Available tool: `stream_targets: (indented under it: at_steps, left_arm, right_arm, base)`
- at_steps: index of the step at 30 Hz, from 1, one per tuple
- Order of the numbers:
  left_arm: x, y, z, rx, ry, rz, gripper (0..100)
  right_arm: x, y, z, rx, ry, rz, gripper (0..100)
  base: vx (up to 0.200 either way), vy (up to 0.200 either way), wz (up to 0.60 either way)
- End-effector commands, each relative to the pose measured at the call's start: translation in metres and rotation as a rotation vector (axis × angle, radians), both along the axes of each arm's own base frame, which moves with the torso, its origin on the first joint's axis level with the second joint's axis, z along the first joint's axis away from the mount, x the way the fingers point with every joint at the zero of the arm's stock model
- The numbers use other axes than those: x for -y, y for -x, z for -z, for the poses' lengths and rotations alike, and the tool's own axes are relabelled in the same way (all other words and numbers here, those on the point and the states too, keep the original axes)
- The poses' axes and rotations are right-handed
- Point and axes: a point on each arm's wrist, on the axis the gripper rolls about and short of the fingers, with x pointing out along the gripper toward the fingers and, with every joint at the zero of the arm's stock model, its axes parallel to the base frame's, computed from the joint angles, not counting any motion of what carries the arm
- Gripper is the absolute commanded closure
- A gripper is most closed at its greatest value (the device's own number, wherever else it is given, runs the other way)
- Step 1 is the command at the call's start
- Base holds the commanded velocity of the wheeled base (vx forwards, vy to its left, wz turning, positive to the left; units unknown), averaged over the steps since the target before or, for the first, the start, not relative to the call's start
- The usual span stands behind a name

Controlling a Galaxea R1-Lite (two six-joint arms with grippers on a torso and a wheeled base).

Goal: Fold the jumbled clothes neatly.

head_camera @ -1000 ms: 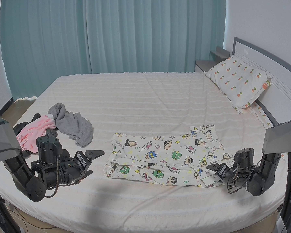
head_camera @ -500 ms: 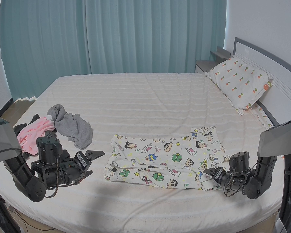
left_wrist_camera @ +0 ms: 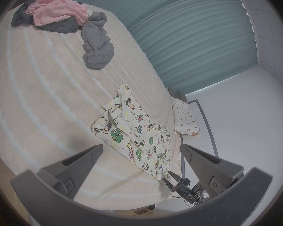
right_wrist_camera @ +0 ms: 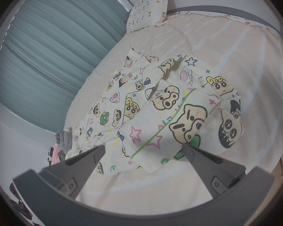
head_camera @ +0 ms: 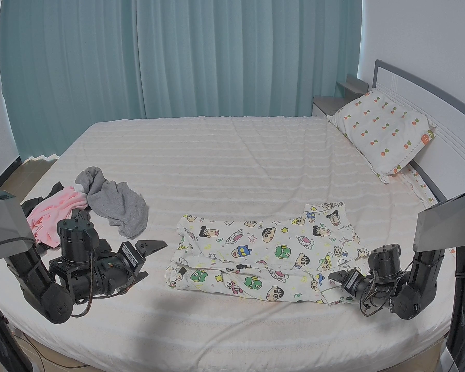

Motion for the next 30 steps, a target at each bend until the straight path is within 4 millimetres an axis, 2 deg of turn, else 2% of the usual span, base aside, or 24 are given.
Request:
stream_targets:
  at_steps: [1,17,29,30]
  left_arm:
    - [-0.0005,0.0009,0.0016,-0.002,0.0,-0.001,0]
    - [-0.001,0.0011,0.0012,-0.001,0.0,-0.003,0]
    - [-0.0022,0.0009,0.0008,0.001,0.001,-0.007,0]
    - [-0.0022,0.0009,0.0004,0.002,0.001,-0.007,0]
  right_arm:
    - [0.0002,-0.0003,0.0027,-0.007,0.004,0.0,0]
    - [-0.0011,0.0044,0.0055,-0.032,0.012,-0.006,0]
    - [-0.0009,-0.0028,0.0063,-0.017,0.008,0.0,0]
    - [-0.0008,-0.0025,0.0068,-0.019,0.007,0.001,100]
  base:
    - [0.0,0.0,0.0]
    - [0.0,0.0,0.0]
    - [0.0,0.0,0.0]
    - [0.0,0.0,0.0]
